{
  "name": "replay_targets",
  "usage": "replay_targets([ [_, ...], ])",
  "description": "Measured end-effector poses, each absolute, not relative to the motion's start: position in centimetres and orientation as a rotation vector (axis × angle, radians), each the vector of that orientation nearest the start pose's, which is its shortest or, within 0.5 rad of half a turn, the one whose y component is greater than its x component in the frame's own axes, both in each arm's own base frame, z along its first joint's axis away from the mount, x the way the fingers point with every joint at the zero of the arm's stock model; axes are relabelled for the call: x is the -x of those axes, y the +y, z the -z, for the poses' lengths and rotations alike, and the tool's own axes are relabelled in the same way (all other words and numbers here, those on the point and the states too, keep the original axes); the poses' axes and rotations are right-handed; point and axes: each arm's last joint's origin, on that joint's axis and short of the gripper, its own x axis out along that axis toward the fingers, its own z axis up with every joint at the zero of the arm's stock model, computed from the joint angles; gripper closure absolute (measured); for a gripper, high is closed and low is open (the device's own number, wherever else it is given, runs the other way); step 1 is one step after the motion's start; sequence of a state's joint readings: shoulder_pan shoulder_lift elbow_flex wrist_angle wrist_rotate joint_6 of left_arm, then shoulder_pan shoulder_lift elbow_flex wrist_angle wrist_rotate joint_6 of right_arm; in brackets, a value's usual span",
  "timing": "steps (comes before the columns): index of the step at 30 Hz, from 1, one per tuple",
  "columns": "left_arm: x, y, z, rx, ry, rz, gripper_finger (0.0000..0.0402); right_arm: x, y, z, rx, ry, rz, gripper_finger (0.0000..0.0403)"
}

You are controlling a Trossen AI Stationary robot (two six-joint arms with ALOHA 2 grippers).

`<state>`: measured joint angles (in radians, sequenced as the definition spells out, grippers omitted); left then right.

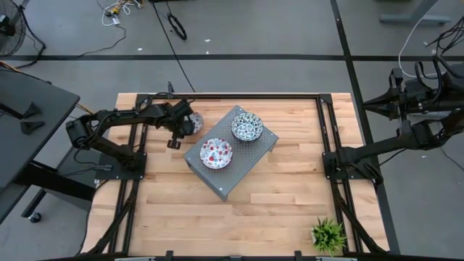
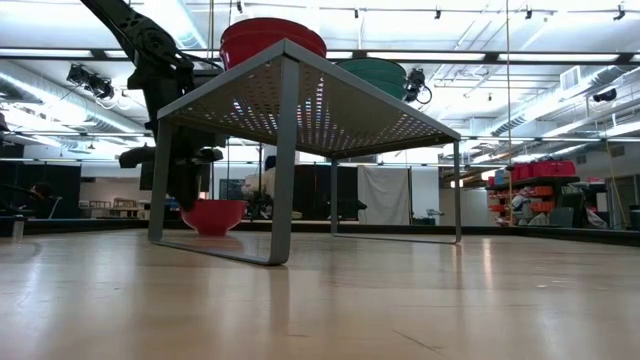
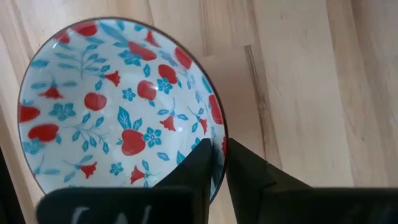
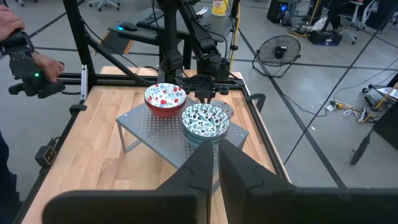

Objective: Pick & Place Mini bowls
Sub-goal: Stack the red patterned bowl on top of the red patterned bowls on the shelf

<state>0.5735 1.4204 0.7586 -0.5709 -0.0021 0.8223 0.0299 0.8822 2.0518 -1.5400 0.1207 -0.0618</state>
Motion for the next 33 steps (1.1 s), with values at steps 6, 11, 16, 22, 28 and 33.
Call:
replay_targets([
  [6, -20.4, 13.2, -17.1, -0.341, 1.289, 0.0, 0.0379, 1.7, -0.4, -52.1, 0.089, 0.372, 0.079, 0.0376],
  [11, -20.4, 13.2, -17.2, -0.339, 1.289, -0.005, 0.0389, 1.7, -0.4, -52.1, 0.089, 0.372, 0.078, 0.0376],
  [16, -20.5, 13.0, -17.1, -0.349, 1.296, -0.003, 0.0389, 1.7, -0.4, -52.1, 0.089, 0.372, 0.079, 0.0376],
  [22, -20.8, 12.8, -17.3, -0.373, 1.32, -0.008, 0.0389, 1.7, -0.4, -52.1, 0.089, 0.372, 0.079, 0.0376],
  [28, -21.0, 13.1, -18.8, -0.371, 1.368, -0.019, 0.0393, 1.7, -0.4, -52.1, 0.089, 0.372, 0.078, 0.0376],
  [33, -21.6, 13.4, -20.3, -0.384, 1.357, -0.036, 0.0393, 1.7, -0.4, -52.1, 0.089, 0.372, 0.079, 0.0376],
])
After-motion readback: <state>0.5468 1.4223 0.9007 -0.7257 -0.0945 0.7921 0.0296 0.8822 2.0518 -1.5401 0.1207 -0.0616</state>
